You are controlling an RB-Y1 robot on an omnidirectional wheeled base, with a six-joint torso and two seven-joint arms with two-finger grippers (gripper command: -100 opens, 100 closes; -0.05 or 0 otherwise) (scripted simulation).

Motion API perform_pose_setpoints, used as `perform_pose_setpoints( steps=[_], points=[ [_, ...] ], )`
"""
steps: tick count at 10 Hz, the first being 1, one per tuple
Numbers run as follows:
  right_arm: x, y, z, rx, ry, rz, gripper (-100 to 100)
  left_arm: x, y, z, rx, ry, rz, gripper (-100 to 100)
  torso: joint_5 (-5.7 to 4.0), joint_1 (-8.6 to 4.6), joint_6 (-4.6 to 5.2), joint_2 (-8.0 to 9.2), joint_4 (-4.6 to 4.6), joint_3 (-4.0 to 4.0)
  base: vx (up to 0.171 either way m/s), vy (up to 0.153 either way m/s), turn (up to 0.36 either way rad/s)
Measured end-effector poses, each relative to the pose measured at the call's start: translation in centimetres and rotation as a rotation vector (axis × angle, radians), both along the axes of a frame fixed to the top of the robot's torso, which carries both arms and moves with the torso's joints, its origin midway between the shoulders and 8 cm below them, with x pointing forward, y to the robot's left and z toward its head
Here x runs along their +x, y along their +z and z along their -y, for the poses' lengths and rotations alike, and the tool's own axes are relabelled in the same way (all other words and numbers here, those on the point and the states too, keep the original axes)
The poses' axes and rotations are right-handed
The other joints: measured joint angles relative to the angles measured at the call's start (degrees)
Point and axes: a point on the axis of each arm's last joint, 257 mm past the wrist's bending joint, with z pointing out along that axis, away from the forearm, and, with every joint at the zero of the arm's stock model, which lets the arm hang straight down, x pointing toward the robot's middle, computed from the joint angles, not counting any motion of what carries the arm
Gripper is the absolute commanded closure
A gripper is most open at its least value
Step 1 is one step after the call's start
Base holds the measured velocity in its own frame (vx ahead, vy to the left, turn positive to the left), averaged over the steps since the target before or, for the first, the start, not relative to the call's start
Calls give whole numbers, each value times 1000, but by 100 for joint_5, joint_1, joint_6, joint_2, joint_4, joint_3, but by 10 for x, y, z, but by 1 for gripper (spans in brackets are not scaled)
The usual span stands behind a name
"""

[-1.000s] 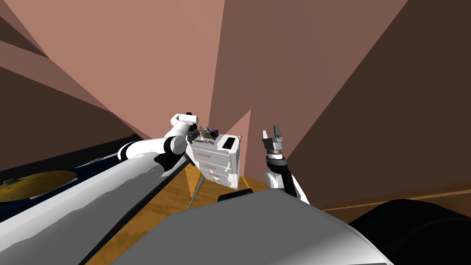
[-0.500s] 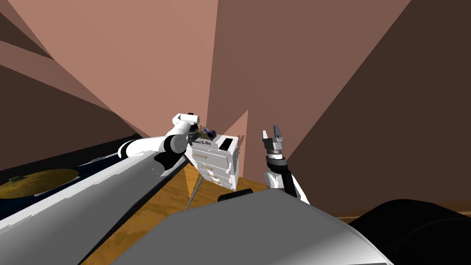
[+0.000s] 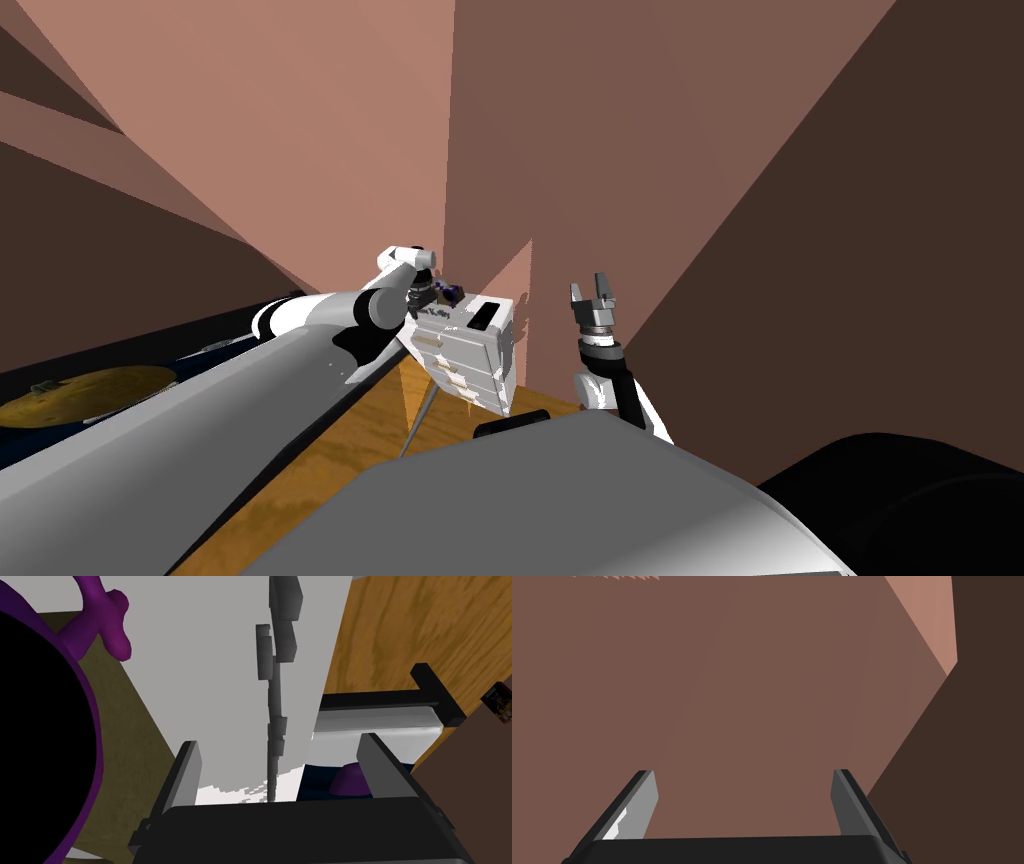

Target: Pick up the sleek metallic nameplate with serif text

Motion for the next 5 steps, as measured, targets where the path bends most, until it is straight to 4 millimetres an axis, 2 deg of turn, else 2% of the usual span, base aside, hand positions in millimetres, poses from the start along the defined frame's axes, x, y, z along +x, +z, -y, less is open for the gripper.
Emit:
perform_pose_setpoints(
  steps=[1,2,5],
  points=[
    [0,0,0,0,0,0,0,0,0,0,0,0,0,0,3,9,-1,3,1,2,0,0,0],
    [0,0,0,0,0,0,0,0,0,0,0,0,0,-100,4,13,-1,4,1,2,-3,10,0],
    [0,0,0,0,0,0,0,1,-18,-1,0,-1,2,-100,7,25,-2,6,1,3,-4,18,-1]
  ],
)
